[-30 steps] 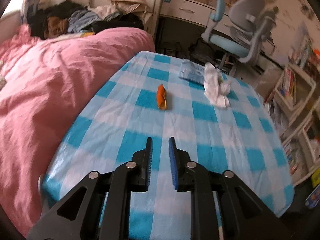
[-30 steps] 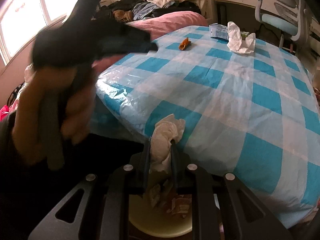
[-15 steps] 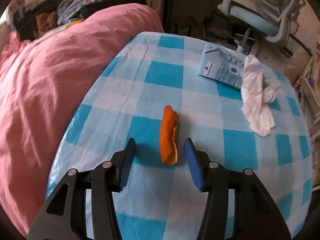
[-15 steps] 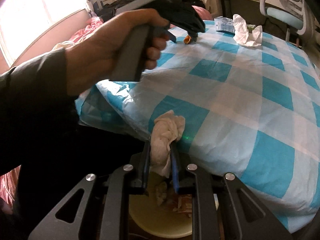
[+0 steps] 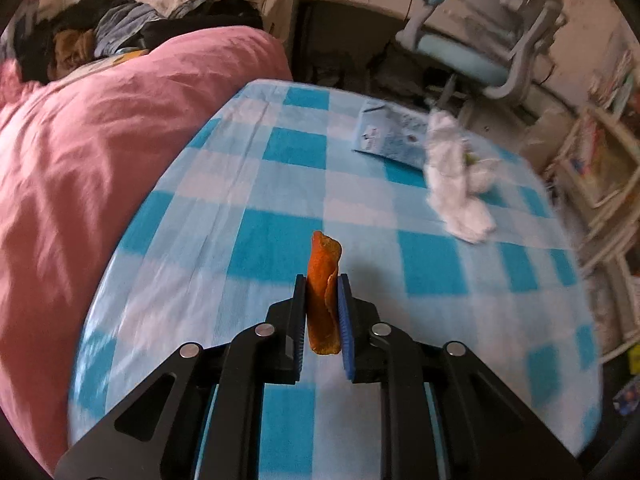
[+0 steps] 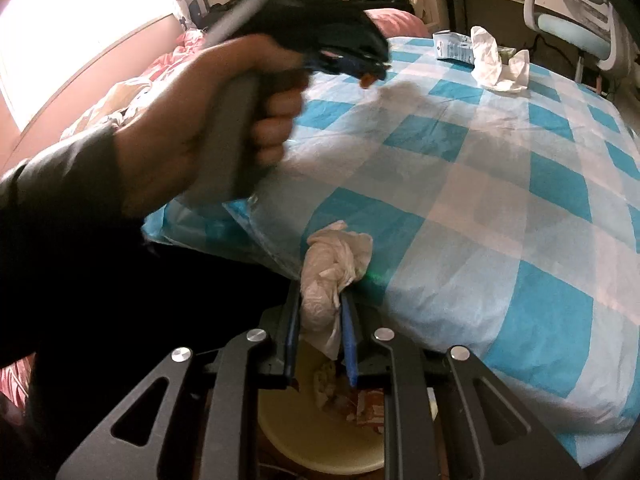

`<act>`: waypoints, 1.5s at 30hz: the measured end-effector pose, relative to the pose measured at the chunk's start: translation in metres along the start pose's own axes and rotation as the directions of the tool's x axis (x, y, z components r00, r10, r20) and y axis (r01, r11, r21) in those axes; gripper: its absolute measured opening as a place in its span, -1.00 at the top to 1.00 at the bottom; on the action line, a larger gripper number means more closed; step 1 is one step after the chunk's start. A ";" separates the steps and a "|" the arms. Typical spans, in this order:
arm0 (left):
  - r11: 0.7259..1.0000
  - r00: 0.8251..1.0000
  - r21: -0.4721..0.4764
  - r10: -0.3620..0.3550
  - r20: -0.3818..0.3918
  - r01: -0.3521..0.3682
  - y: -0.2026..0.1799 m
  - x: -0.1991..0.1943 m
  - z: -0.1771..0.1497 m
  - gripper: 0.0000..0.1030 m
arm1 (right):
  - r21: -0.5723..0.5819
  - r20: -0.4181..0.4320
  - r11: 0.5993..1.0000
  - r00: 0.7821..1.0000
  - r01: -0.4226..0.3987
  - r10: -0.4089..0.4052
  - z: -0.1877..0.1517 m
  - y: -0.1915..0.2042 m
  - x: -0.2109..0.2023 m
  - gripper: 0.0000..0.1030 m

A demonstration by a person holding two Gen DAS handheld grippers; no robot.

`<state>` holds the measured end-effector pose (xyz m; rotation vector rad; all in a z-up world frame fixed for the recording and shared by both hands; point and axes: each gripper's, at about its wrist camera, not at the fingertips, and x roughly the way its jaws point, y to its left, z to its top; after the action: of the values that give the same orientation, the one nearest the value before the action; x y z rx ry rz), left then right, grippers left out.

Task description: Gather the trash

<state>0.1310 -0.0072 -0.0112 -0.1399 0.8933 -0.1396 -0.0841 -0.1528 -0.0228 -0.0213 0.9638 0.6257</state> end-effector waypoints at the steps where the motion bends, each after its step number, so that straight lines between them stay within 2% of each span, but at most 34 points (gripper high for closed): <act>1: 1.000 1.000 -0.010 -0.020 0.011 0.020 0.002 -0.013 -0.007 0.72 | -0.001 0.001 1.000 1.000 0.002 -0.002 0.000 0.001 -0.001 0.62; 5: 0.997 0.997 -0.029 -0.066 0.049 0.068 0.003 -0.062 -0.037 0.72 | -0.018 0.006 1.000 1.000 0.016 -0.016 -0.004 0.007 -0.007 0.62; 9: 0.996 0.995 -0.027 -0.081 0.064 0.082 -0.002 -0.099 -0.072 0.72 | -0.024 0.006 0.999 1.000 0.027 -0.027 -0.016 0.012 -0.013 0.62; 19: 0.997 0.997 0.024 -0.071 0.014 0.070 -0.018 -0.147 -0.151 0.72 | -0.027 -0.038 0.997 0.996 0.079 -0.080 -0.041 0.018 -0.014 0.60; 20: 0.997 0.998 0.028 -0.069 0.005 0.069 -0.020 -0.147 -0.157 0.72 | -0.027 -0.054 0.995 0.994 0.097 -0.098 -0.044 0.018 -0.011 0.57; 22: 0.997 0.998 0.039 -0.062 -0.014 0.062 -0.023 -0.147 -0.169 0.72 | -0.017 -0.069 0.993 0.991 0.117 -0.118 -0.049 0.017 -0.010 0.27; 26: 0.996 0.997 0.065 -0.052 -0.065 0.056 -0.029 -0.141 -0.186 0.72 | -0.001 -0.079 0.988 0.985 0.151 -0.151 -0.055 0.015 -0.015 0.11; 28: 0.995 0.995 0.089 -0.037 -0.095 0.045 -0.031 -0.135 -0.196 0.71 | 0.008 -0.074 0.986 0.983 0.167 -0.166 -0.058 0.015 -0.020 -0.04; 30: 0.993 0.995 0.113 -0.007 -0.103 0.018 -0.033 -0.132 -0.202 0.65 | 0.012 -0.074 0.983 0.981 0.183 -0.182 -0.062 0.015 -0.023 -0.14; 31: 0.993 0.995 0.120 0.005 -0.100 0.007 -0.034 -0.131 -0.204 0.53 | 0.014 -0.074 0.982 0.979 0.191 -0.189 -0.063 0.014 -0.024 -0.26; 32: 0.992 0.996 0.126 0.015 -0.089 -0.004 -0.034 -0.132 -0.204 0.30 | 0.021 -0.079 0.979 0.977 0.203 -0.201 -0.067 0.014 -0.026 -0.33; 33: 0.991 0.997 0.135 0.035 -0.066 -0.025 -0.036 -0.134 -0.206 0.18 | 0.026 -0.082 0.978 0.976 0.206 -0.203 -0.068 0.013 -0.026 -0.40; 35: 0.986 0.997 0.149 0.074 -0.013 -0.071 -0.038 -0.140 -0.207 -0.24 | 0.040 -0.091 0.977 0.974 0.210 -0.206 -0.071 0.012 -0.026 -0.46; 38: 0.982 0.994 0.155 0.103 0.037 -0.108 -0.040 -0.147 -0.207 -0.44 | 0.047 -0.108 0.972 0.969 0.229 -0.223 -0.074 0.012 -0.023 -0.62; 45: 0.977 0.986 0.145 0.146 0.081 -0.157 -0.037 -0.152 -0.206 -0.61 | 0.016 -0.147 0.965 0.955 0.261 -0.256 -0.080 0.014 -0.013 -0.67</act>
<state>-0.1271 -0.0290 -0.0158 0.0642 0.8167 -0.0591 -0.1571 -0.1701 -0.0556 -0.1609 1.0908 0.3685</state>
